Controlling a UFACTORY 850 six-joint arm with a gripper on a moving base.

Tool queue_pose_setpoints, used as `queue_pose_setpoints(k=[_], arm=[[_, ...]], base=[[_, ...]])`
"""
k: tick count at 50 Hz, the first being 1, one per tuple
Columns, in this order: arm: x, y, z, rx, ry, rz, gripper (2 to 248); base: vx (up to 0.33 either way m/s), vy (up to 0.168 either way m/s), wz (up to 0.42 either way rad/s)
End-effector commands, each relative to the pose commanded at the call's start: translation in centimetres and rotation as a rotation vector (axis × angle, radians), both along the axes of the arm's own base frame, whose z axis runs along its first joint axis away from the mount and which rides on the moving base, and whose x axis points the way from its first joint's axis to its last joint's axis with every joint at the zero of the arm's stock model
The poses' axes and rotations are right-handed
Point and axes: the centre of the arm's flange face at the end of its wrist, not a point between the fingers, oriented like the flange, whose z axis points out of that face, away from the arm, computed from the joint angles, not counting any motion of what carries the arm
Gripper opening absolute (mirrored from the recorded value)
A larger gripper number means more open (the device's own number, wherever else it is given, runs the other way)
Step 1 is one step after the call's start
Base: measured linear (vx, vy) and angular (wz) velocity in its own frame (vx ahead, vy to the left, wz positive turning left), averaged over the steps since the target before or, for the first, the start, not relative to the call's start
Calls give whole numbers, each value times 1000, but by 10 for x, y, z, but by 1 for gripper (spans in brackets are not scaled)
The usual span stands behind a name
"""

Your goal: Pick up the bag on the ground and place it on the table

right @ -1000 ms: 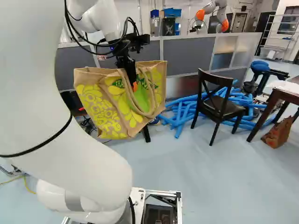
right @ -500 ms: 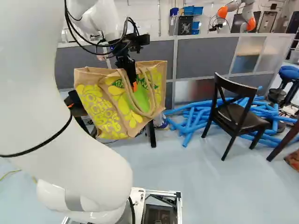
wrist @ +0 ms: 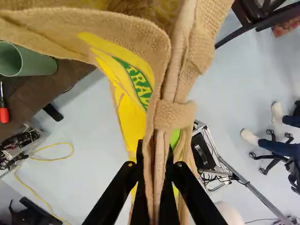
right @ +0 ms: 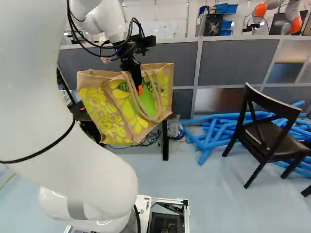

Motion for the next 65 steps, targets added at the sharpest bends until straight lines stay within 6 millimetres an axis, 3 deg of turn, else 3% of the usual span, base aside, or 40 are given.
queue_pose_setpoints(k=[14,39,65], arm=[[0,0,0,0,0,0,21],[0,0,0,0,0,0,21],[0,0,0,0,0,0,21]], base=[[162,-60,272],[161,-109,6],[175,-1,-11]])
